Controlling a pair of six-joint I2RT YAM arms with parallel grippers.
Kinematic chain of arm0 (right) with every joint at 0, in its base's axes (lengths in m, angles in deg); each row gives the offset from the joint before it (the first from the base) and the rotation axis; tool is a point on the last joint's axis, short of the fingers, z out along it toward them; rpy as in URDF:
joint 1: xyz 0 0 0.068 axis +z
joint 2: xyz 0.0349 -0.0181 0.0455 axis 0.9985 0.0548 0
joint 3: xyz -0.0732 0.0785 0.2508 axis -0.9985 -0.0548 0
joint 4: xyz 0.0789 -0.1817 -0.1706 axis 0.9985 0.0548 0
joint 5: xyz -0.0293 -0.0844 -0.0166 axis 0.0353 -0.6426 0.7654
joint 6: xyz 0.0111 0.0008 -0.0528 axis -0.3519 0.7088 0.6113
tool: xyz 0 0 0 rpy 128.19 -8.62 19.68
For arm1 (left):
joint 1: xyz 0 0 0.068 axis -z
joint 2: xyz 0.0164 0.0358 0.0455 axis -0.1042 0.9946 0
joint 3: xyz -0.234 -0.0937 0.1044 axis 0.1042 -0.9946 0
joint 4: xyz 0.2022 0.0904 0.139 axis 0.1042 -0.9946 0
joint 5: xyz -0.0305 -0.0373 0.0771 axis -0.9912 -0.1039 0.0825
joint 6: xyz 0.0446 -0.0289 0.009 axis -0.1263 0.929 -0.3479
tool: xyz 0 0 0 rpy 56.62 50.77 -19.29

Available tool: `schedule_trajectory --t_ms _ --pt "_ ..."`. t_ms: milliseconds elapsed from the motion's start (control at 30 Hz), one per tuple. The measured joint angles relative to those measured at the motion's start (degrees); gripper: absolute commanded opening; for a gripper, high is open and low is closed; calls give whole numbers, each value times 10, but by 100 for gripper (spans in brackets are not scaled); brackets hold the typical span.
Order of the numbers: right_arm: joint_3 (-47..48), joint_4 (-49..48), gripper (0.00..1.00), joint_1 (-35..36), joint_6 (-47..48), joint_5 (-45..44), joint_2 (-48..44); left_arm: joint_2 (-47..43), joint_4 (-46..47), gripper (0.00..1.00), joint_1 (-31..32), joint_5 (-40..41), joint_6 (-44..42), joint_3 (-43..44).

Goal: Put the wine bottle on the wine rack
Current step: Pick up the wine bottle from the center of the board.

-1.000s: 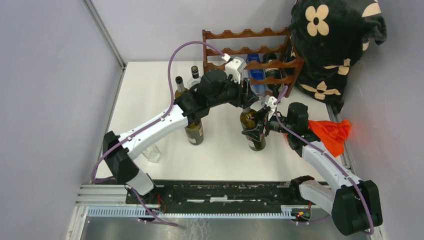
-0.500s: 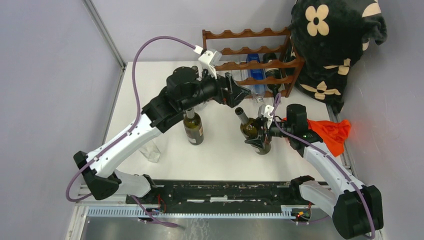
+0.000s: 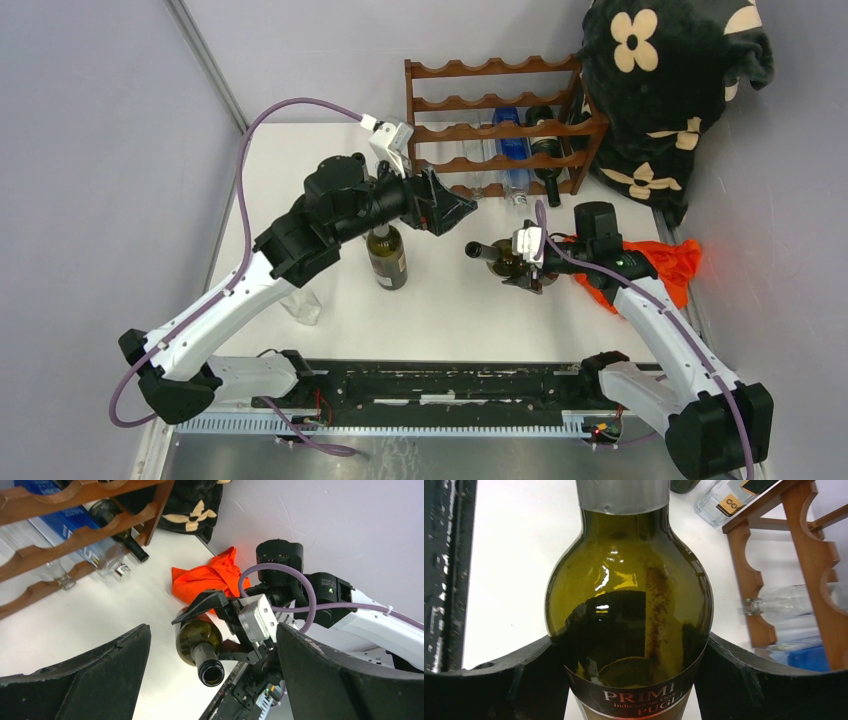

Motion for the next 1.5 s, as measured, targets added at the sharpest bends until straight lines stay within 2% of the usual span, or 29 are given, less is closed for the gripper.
schedule_trajectory --t_ms 167,600,967,1500 --pt "13 43 0 0 86 -19 -5 -9 -2 97 0 -15 28 -19" --pt "13 103 0 0 207 -39 -33 -58 2 94 0 -31 117 -70" --pt "13 149 0 0 313 -72 -68 -50 13 89 1 -75 195 -81" --pt "13 199 0 0 432 -108 -73 -33 -6 89 21 -89 205 -82"
